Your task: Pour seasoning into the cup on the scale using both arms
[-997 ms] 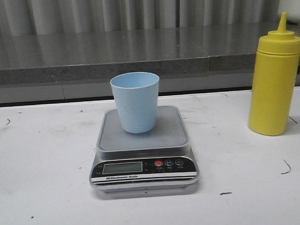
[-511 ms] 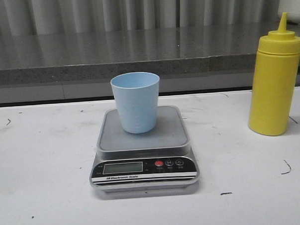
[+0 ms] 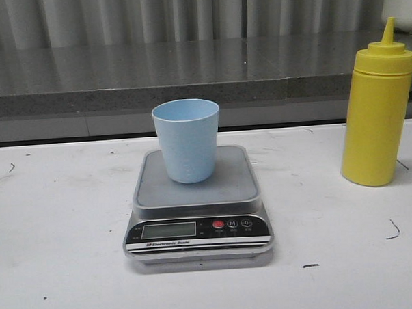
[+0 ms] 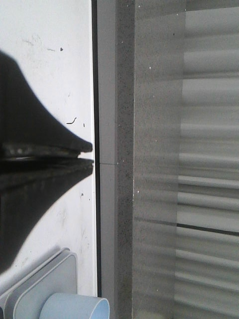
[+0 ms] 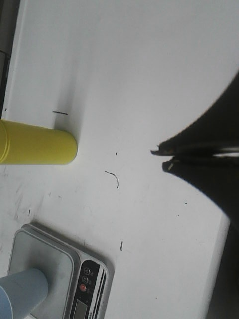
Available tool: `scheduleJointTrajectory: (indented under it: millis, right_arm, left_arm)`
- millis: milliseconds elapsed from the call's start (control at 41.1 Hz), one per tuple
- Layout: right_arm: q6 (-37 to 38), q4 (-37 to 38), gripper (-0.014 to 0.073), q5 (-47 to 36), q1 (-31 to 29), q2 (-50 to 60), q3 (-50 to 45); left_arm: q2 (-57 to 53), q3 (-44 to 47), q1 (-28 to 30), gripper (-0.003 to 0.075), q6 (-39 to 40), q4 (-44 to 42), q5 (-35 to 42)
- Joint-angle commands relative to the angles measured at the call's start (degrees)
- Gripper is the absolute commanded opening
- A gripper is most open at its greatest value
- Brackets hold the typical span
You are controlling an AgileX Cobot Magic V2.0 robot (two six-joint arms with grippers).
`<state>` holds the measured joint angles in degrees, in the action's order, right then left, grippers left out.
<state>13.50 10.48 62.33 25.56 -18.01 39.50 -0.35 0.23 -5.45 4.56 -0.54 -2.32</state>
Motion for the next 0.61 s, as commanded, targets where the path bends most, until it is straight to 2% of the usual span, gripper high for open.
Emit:
scheduleJointTrajectory:
  millis: [0, 486, 584]
  right_arm:
    - [-0.55, 1.14, -0.0069, -3.24, -0.14, -0.55, 1.51]
    - [-0.55, 1.23, -0.0069, -3.37, -0.82, -0.05, 1.25]
    - [-0.85, 0.29, -0.0062, -8.77, -2.92, 0.83, -0.81]
  left_arm:
    - [-0.83, 1.38, 0.00, -0.0020, 0.43, 0.54, 4.81]
    - [-0.83, 1.38, 0.00, -0.0020, 0.43, 0.54, 4.81]
    - [-0.83, 1.38, 0.00, -0.0020, 0.43, 0.54, 4.81]
